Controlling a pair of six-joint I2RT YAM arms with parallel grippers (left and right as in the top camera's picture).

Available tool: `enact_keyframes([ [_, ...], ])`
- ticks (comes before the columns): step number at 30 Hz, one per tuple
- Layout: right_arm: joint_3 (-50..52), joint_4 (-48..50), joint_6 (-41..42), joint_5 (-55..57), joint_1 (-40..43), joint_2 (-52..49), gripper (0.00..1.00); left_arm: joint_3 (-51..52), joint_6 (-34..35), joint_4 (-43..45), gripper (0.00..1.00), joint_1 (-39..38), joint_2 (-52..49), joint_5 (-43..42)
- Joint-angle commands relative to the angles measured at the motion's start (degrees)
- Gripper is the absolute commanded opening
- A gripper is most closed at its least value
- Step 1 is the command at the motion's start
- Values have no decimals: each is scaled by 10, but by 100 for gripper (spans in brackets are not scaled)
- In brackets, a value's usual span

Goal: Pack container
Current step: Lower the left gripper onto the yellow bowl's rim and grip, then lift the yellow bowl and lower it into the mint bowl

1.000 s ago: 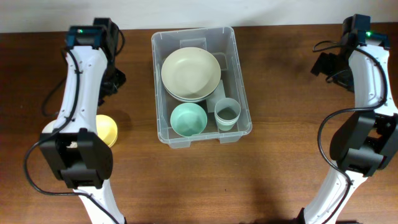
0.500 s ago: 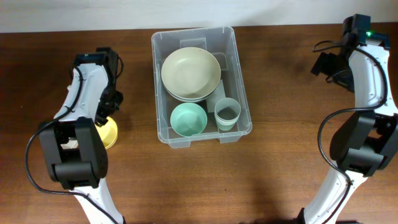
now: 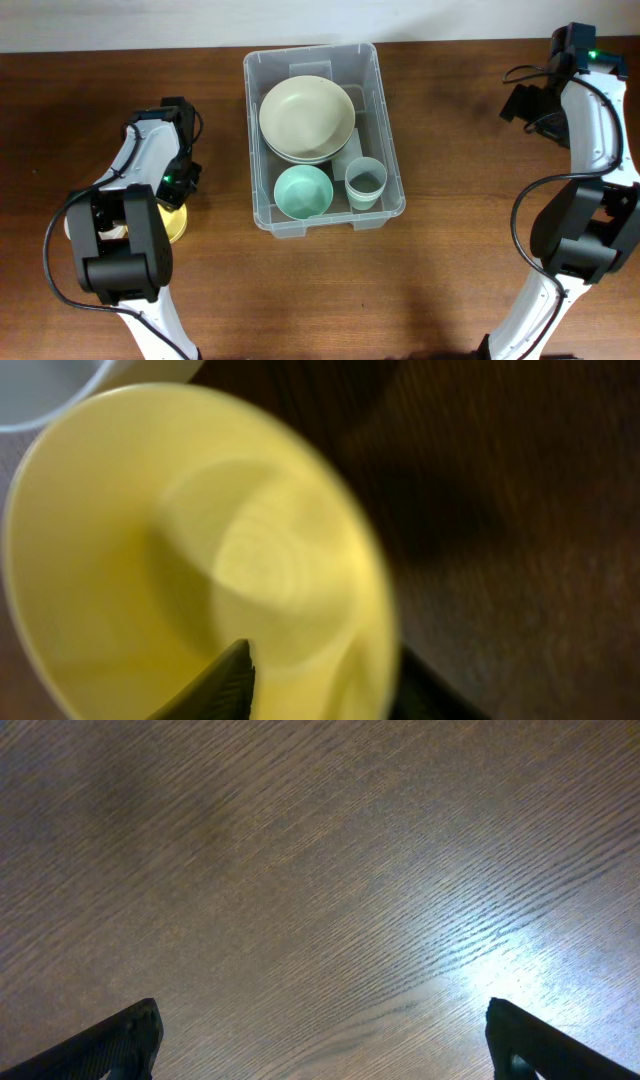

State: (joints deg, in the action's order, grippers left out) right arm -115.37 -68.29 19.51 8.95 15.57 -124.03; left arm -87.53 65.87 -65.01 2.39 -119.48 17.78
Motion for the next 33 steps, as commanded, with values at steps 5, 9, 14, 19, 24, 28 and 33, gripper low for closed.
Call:
enact_keyframes([
  [5,-2,0,3,3,3,0,99,3,0,13,1,4,5,5],
  [9,-2,0,3,3,3,0,99,3,-23,14,1,4,5,4],
  [14,-2,0,3,3,3,0,99,-28,-79,14,0,1,10,-6],
  [19,-2,0,3,3,3,0,99,-121,-203,14,0,-10,26,-6],
  [24,-2,0,3,3,3,0,99,-265,-412,14,1,-31,34,-50],
  [28,-2,0,3,3,3,0,99,-351,-525,12,1,-60,34,-102],
  [33,-2,0,3,3,3,0,99,-402,-633,-21,0,-112,34,-175],
])
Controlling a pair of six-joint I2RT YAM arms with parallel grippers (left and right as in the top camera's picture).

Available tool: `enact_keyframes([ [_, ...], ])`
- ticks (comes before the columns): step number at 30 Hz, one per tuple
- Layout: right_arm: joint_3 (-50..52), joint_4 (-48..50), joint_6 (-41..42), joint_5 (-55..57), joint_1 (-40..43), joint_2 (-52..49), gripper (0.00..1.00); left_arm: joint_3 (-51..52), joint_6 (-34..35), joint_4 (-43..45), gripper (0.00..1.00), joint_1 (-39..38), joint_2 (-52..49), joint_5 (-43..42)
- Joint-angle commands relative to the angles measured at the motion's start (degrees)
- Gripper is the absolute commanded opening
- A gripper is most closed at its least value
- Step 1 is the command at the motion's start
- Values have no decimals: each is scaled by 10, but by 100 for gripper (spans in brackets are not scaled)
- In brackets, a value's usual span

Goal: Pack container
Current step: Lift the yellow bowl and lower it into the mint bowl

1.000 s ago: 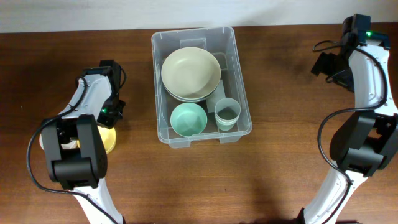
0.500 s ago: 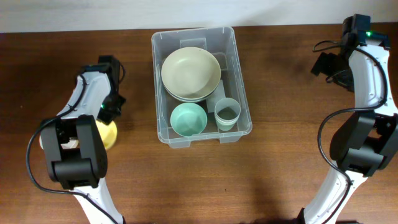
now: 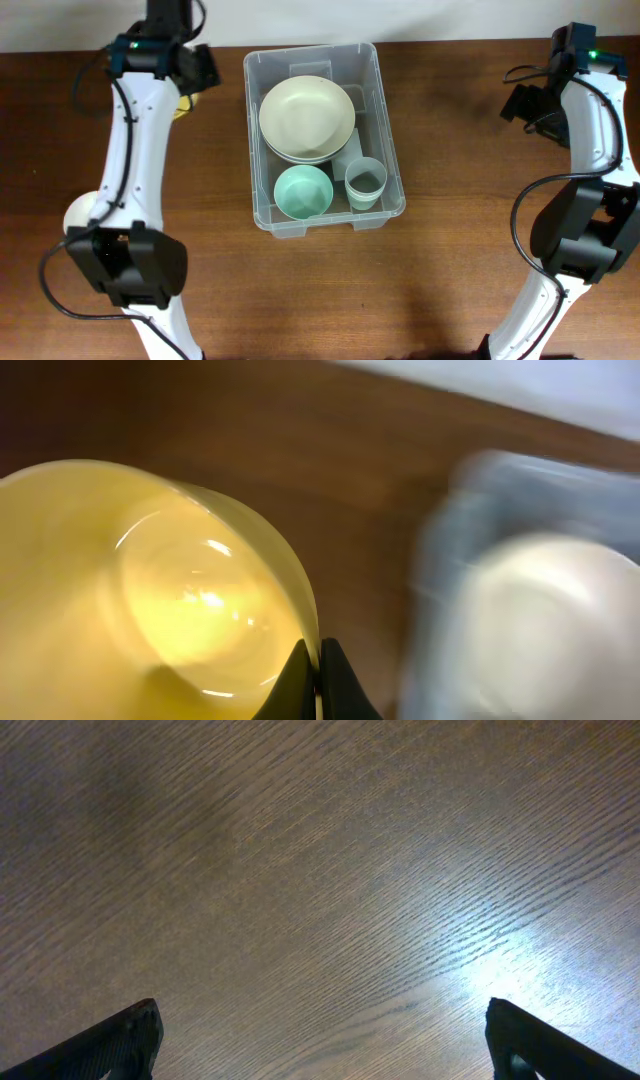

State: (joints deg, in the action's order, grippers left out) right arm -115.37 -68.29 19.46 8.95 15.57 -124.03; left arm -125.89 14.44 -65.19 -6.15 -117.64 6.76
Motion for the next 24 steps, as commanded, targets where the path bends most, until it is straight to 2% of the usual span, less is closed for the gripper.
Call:
enact_keyframes([
  [1,-2,0,3,3,3,0,99,-19,-135,-32,0,-37,16,-76],
  [4,-2,0,3,3,3,0,99,-19,-177,-83,1,-73,15,-96],
  [10,-2,0,3,3,3,0,99,-19,-193,-149,1,-136,15,-96],
  [24,-2,0,3,3,3,0,99,-16,-193,-182,1,-210,10,-96],
])
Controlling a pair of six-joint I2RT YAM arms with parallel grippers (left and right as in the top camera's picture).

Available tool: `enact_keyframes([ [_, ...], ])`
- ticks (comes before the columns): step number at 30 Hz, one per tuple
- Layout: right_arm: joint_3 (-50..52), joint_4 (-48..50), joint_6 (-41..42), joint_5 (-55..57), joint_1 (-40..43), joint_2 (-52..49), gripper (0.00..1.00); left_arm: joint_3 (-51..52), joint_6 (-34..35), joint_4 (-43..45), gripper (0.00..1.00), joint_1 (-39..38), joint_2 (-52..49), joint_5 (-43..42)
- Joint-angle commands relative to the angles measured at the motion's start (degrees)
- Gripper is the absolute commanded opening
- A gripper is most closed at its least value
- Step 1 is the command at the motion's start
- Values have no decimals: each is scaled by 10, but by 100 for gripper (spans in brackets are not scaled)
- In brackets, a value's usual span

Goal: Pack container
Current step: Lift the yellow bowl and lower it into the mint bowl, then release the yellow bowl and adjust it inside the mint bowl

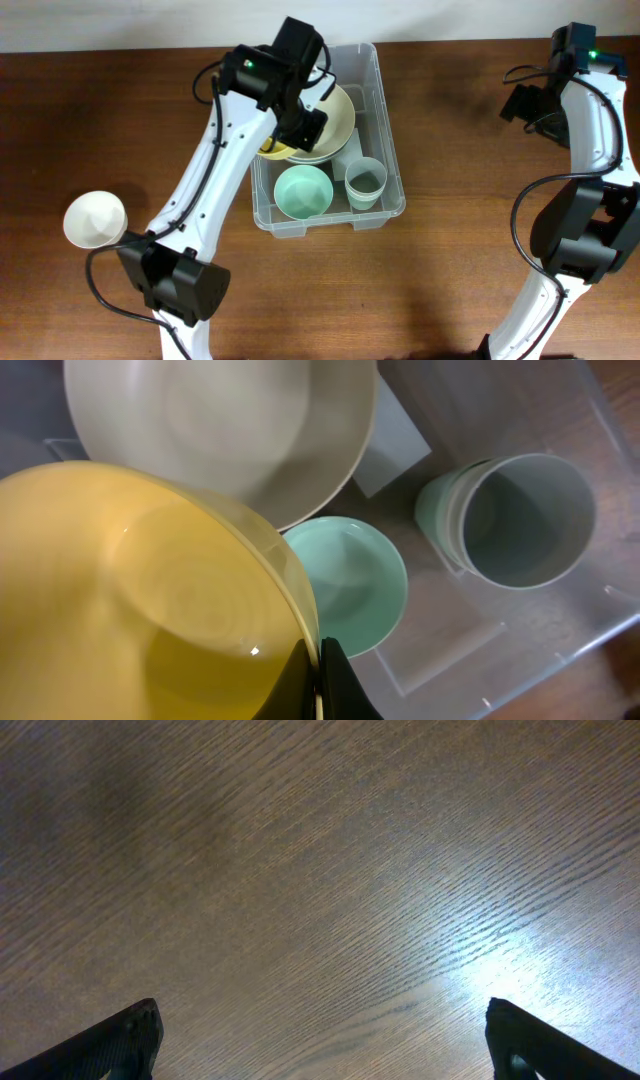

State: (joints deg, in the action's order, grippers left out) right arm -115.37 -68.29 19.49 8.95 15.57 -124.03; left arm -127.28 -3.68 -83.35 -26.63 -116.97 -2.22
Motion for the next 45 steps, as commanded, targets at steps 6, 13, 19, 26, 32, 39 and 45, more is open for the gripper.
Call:
enact_keyframes([
  [6,-2,0,3,3,3,0,99,-2,-11,-1,1,-23,-3,-37],
  [13,-2,0,3,3,3,0,99,24,14,3,0,-52,-18,-28],
  [19,-2,0,3,3,3,0,99,81,60,21,0,-57,-34,-25],
  [26,-2,0,3,3,3,0,99,95,61,42,1,-57,-49,-25],
  [32,-2,0,3,3,3,0,99,95,61,45,35,-57,-49,-25],
  [39,-2,0,3,3,3,0,99,50,82,43,49,-36,-48,-25],
  [45,-2,0,3,3,3,0,99,-71,134,2,47,29,-48,31],
])
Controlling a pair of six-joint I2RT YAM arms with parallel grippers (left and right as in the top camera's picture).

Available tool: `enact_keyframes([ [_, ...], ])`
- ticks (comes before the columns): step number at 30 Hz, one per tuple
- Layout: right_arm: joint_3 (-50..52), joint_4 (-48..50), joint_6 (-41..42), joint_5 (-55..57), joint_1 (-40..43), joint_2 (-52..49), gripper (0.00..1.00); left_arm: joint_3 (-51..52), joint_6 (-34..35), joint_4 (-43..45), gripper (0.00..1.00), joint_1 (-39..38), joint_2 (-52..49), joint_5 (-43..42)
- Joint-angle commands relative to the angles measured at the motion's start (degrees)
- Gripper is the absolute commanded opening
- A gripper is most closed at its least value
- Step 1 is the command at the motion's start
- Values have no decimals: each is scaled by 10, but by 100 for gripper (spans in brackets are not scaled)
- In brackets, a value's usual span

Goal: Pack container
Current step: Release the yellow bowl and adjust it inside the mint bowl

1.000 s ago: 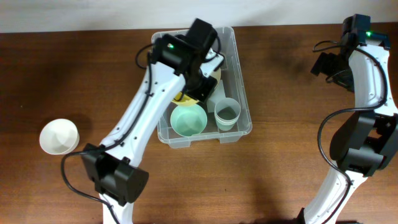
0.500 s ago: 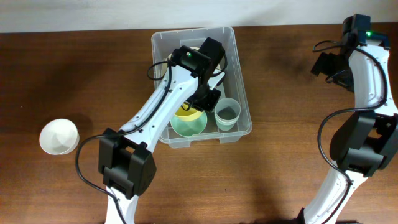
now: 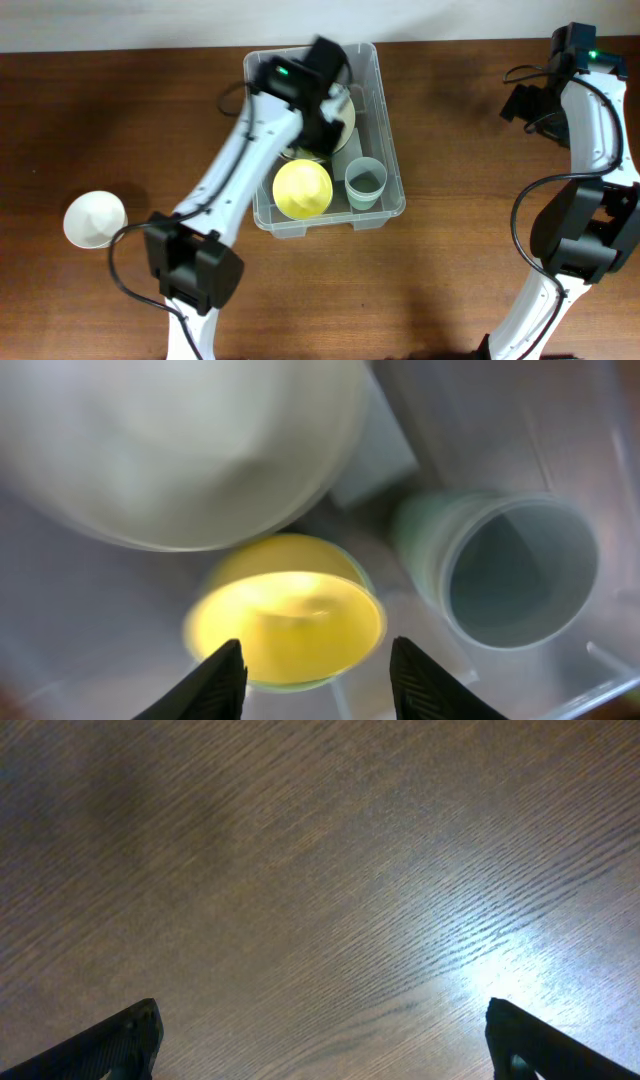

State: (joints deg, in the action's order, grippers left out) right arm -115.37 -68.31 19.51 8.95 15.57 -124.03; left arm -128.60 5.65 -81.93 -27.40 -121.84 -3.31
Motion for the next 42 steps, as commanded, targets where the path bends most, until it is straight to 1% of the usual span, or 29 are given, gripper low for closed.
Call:
enact_keyframes([
  [1,-2,1,3,3,3,0,99,-76,44,-20,44,49,1,48],
  [3,-2,1,3,3,3,0,99,-104,44,-33,29,72,1,41],
  [4,-2,1,3,3,3,0,99,-109,43,-38,26,80,1,35],
  [7,-2,1,3,3,3,0,99,-106,22,-52,25,87,-2,20],
  [8,-2,1,3,3,3,0,99,-101,9,-54,20,87,-3,20],
  [9,-2,1,3,3,3,0,99,-97,-1,-54,4,87,-3,20],
  [10,-2,1,3,3,3,0,99,-92,-8,-51,1,87,-3,20],
  [14,-2,1,3,3,3,0,99,-60,-12,-38,1,86,-3,19],
  [19,-2,1,3,3,3,0,99,-9,-55,-1,1,84,-3,-26],
  [24,-2,1,3,3,3,0,99,28,-56,44,0,84,-3,-40],
  [26,-2,1,3,3,3,0,99,41,-77,61,1,83,-3,-61],
  [29,-2,1,3,3,3,0,99,64,-104,81,1,74,-3,-70],
  [34,-2,1,3,3,3,0,99,100,-156,91,0,52,-3,-70],
  [42,-2,1,3,3,3,0,99,155,-187,92,1,30,-3,-68],
])
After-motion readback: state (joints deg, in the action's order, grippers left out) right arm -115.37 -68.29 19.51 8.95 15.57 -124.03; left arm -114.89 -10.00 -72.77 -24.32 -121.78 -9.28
